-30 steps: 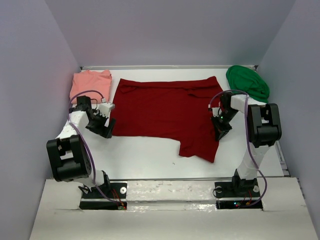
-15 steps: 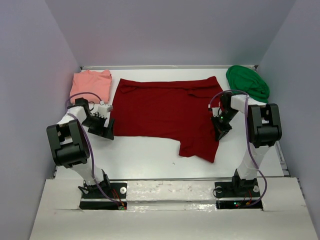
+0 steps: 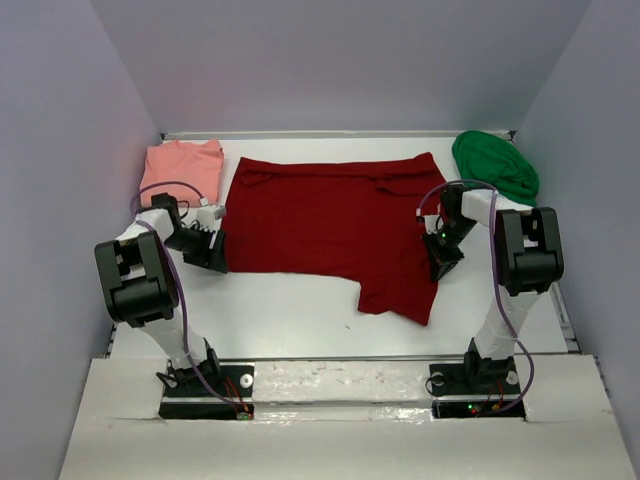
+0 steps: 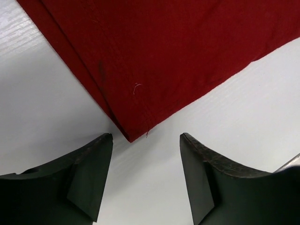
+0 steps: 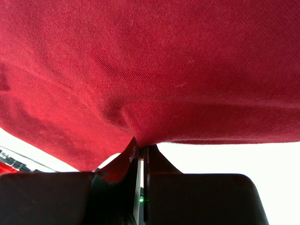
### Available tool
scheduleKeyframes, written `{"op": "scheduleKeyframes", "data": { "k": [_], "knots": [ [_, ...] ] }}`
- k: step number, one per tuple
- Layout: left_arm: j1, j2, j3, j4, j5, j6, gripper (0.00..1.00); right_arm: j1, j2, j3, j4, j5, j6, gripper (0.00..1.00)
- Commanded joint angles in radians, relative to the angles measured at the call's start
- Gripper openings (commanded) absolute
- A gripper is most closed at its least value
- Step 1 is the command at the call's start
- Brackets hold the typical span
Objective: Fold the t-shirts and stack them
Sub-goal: Flatten out the tshirt
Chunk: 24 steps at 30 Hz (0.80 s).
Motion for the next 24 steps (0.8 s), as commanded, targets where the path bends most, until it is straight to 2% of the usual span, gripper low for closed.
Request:
{"op": "scheduleKeyframes", "data": {
  "k": [1, 4, 8, 16, 18, 24],
  "knots": [
    [0.004, 0.009, 0.022, -0.053, 0.052, 0.045, 0.61, -0.006, -0.023, -0.008, 0.042, 0.036, -0.019, 0.00],
    [0.004, 0.004, 0.010, -0.056, 0.050, 0.057, 0.58, -0.006, -0.021, -0.003, 0.042, 0.035, -0.017, 0.00],
    [0.004, -0.002, 0.007, -0.052, 0.039, 0.056, 0.45, -0.006, -0.008, 0.000, 0.042, 0.028, -0.014, 0.00],
    [0.002, 0.009, 0.007, -0.026, 0.015, 0.046, 0.43, -0.006, -0.014, -0.005, 0.038, 0.030, -0.014, 0.00],
    [0.000, 0.012, 0.002, -0.015, 0.004, 0.042, 0.36, -0.006, -0.015, -0.006, 0.036, 0.033, -0.017, 0.00],
    [-0.003, 0.003, -0.027, 0.034, -0.047, 0.022, 0.31, -0.006, -0.017, -0.006, 0.035, 0.039, -0.016, 0.00]
  ]
}}
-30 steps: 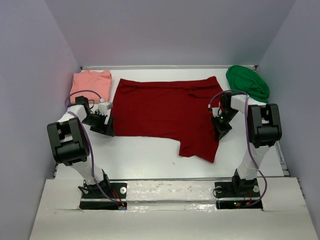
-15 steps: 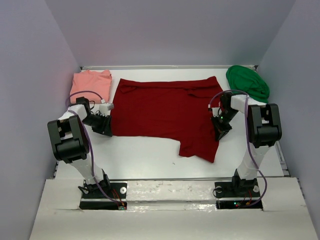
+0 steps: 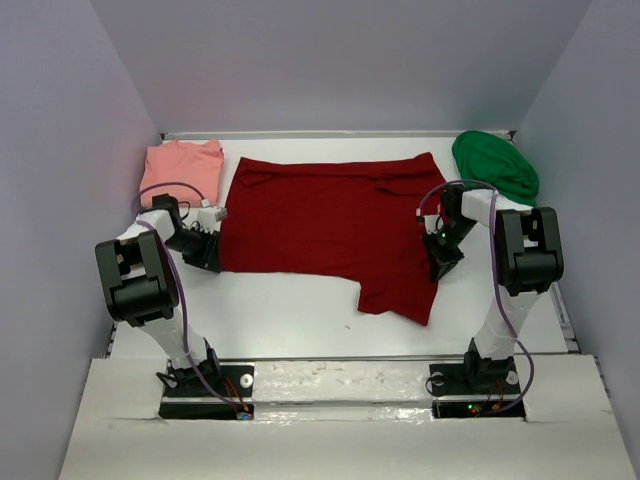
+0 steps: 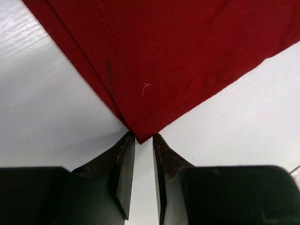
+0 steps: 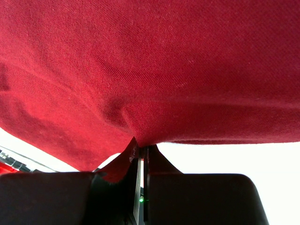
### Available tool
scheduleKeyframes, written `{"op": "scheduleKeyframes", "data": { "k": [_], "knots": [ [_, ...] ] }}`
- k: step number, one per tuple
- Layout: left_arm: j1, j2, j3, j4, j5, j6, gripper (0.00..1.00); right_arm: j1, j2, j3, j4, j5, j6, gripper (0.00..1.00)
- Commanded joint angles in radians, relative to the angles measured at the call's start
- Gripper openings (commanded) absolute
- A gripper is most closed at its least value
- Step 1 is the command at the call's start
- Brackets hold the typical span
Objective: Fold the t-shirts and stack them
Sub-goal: Flatten out the tshirt
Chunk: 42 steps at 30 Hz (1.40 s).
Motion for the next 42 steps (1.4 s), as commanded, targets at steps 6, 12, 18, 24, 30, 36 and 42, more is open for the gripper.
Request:
{"op": "scheduleKeyframes", "data": {
  "k": [6, 12, 18, 24, 30, 36, 42],
  "knots": [
    [-0.005, -0.019, -0.022, 0.035, -0.027, -0.019, 0.21, -0.006, -0.014, -0.002, 0.028, 0.040, -0.015, 0.00],
    [-0.005, -0.060, -0.006, -0.002, 0.031, 0.007, 0.00, -0.006, -0.025, -0.006, 0.027, 0.052, -0.019, 0.00],
    [-0.005, -0.086, 0.081, -0.148, 0.140, 0.103, 0.00, -0.006, -0.133, 0.001, 0.001, 0.046, -0.033, 0.00],
    [-0.006, -0.310, 0.162, -0.298, 0.180, 0.204, 0.00, -0.006, -0.345, 0.063, -0.097, 0.032, -0.075, 0.00],
    [-0.009, -0.479, 0.375, -0.479, 0.249, 0.340, 0.00, -0.006, -0.600, 0.217, -0.264, -0.027, -0.105, 0.00],
    [-0.009, -0.647, 0.498, -0.345, 0.332, 0.210, 0.00, -0.006, -0.695, 0.490, -0.369, -0.028, -0.108, 0.00],
    [-0.009, -0.779, 0.407, 0.192, 0.315, -0.186, 0.00, -0.006, -0.661, 0.661, -0.308, -0.021, -0.089, 0.00]
  ]
}}
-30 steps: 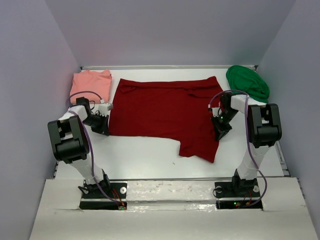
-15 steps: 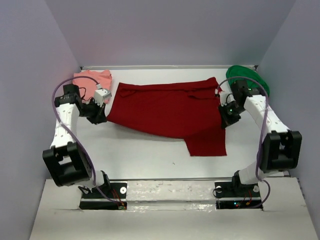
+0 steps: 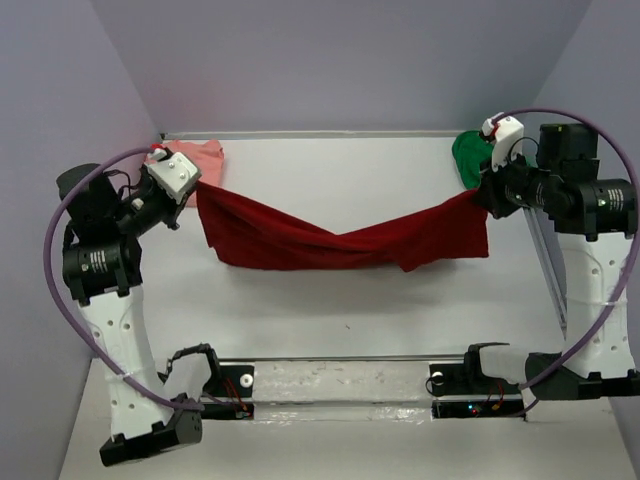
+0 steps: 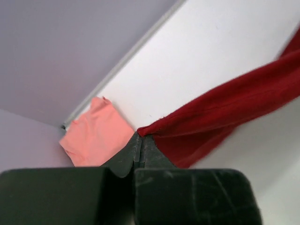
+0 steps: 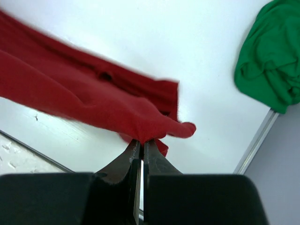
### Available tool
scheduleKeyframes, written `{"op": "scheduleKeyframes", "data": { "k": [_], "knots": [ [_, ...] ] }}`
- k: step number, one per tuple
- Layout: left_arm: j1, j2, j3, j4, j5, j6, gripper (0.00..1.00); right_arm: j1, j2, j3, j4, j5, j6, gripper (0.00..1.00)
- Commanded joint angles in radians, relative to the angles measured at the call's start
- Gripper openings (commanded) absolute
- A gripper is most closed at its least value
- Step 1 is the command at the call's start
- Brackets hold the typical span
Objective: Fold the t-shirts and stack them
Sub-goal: Flatten out the tshirt
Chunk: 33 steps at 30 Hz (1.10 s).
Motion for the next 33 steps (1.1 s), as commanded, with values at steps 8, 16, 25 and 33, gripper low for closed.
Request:
{"op": "scheduleKeyframes", "data": {
  "k": [8, 16, 25, 33],
  "knots": [
    [-0.005, 0.171, -0.105, 0.572, -0.132, -0.548, 0.00, -0.006, 0.226, -0.021, 0.349, 0.051, 0.065, 0.00],
    [-0.077, 0.489, 0.091, 0.659, -0.292, -0.622, 0.00, -0.006, 0.783, 0.582, 0.353, 0.108, 0.074, 0.00],
    [-0.131, 0.520, 0.360, 0.649, -0.206, -0.651, 0.00, -0.006, 0.678, 0.662, 0.474, 0.131, 0.088, 0.00],
    [-0.131, 0.118, -0.043, 0.621, -0.200, -0.546, 0.00, -0.006, 0.263, 0.237, 0.465, 0.012, 0.123, 0.00]
  ]
}}
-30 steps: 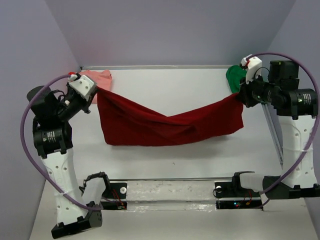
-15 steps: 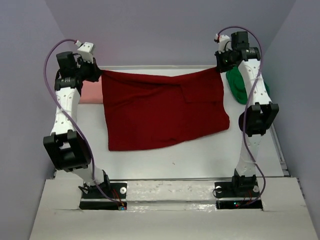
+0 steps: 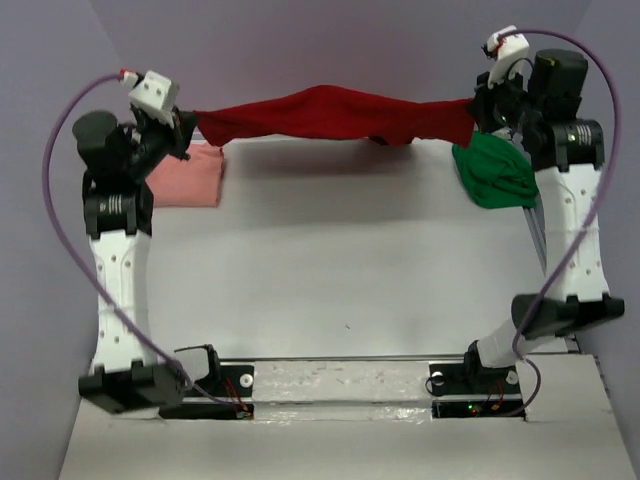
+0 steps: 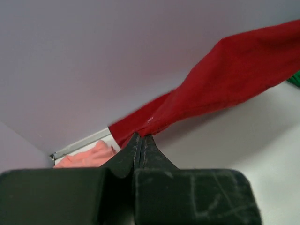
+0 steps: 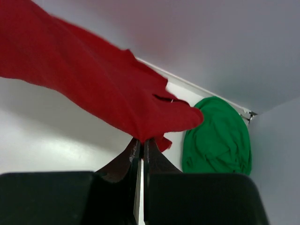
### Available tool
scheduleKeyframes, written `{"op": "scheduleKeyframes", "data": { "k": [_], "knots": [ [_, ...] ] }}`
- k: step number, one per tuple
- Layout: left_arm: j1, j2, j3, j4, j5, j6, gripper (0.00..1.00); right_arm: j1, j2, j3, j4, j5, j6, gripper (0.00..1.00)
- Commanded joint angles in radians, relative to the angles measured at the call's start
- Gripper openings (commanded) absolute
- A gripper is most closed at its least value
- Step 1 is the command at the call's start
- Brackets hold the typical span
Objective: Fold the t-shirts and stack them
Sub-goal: Flatten out the tshirt
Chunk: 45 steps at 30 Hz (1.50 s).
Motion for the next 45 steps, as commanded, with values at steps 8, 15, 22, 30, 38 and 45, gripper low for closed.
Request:
{"op": "scheduleKeyframes", "data": {
  "k": [8, 15, 22, 30, 38, 45],
  "knots": [
    [0.005, -0.598, -0.572, -0.143, -0.031, 0.148, 0.00, -0.006, -0.622, -0.700, 0.037, -0.054, 0.050, 0.00],
    [0.009, -0.641, -0.458, -0.194, -0.054, 0.135, 0.00, -0.006, -0.685, -0.556, -0.015, -0.054, 0.078, 0.00],
    [0.011, -0.583, -0.395, -0.139, -0.028, 0.079, 0.00, -0.006, -0.592, -0.435, 0.015, -0.016, 0.072, 0.00],
    [0.012, -0.328, -0.500, 0.037, -0.065, 0.055, 0.00, -0.006, -0.350, -0.603, 0.216, 0.012, 0.047, 0.00],
    [0.011, 0.172, -0.282, 0.044, -0.020, 0.012, 0.00, -0.006, 0.052, -0.391, 0.285, 0.027, 0.038, 0.00],
    [0.005, 0.482, 0.189, -0.090, 0.035, -0.036, 0.00, -0.015, 0.339, 0.132, 0.142, 0.092, 0.041, 0.00]
  ]
}}
